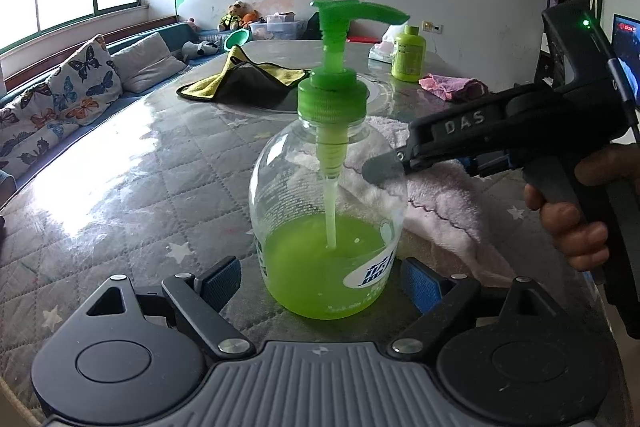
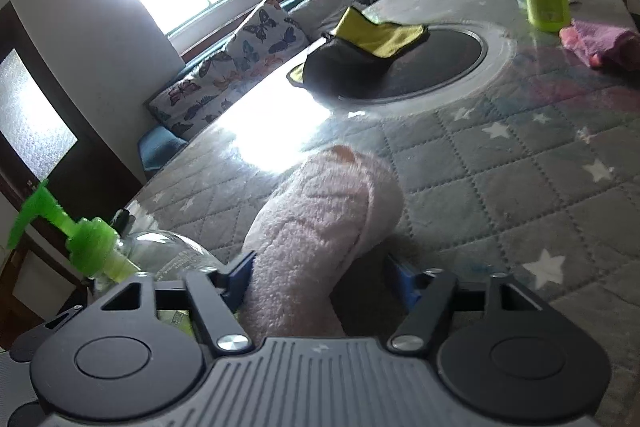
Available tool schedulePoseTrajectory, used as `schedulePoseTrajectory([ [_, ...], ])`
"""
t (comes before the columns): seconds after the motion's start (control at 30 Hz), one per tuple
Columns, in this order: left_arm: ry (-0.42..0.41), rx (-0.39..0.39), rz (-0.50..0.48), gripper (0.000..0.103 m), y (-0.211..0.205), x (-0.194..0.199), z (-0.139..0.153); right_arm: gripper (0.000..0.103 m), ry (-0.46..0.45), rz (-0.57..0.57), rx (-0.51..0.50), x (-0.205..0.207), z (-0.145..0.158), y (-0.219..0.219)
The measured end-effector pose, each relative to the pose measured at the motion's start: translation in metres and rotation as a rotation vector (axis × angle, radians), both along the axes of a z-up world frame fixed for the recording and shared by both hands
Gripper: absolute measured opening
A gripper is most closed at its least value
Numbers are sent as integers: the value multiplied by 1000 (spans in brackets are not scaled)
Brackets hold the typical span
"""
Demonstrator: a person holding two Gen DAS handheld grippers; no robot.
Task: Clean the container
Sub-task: 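Hold the bottle in the left gripper while the right gripper wipes its side with the towel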
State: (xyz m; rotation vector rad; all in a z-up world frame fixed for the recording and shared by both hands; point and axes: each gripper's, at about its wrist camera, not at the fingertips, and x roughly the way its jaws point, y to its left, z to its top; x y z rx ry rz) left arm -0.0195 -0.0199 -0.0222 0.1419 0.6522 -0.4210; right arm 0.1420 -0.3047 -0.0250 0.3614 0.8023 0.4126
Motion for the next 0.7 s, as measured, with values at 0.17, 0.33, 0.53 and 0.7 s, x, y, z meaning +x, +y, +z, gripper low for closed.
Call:
schedulePoseTrajectory([
  [0.17, -1, 2, 3, 89, 2, -1, -1, 31, 19, 10, 31, 2, -5, 2],
  [0.33, 0, 3, 16, 89, 3, -1, -2, 26, 35, -6, 112, 1, 0, -7],
  [0.53, 3, -4, 18, 89, 7, 1, -1, 25, -17, 28, 218, -6, 23, -16],
  [0.7, -2, -4, 7, 88, 7, 2, -2, 25, -88, 98, 318, -6, 47, -12],
])
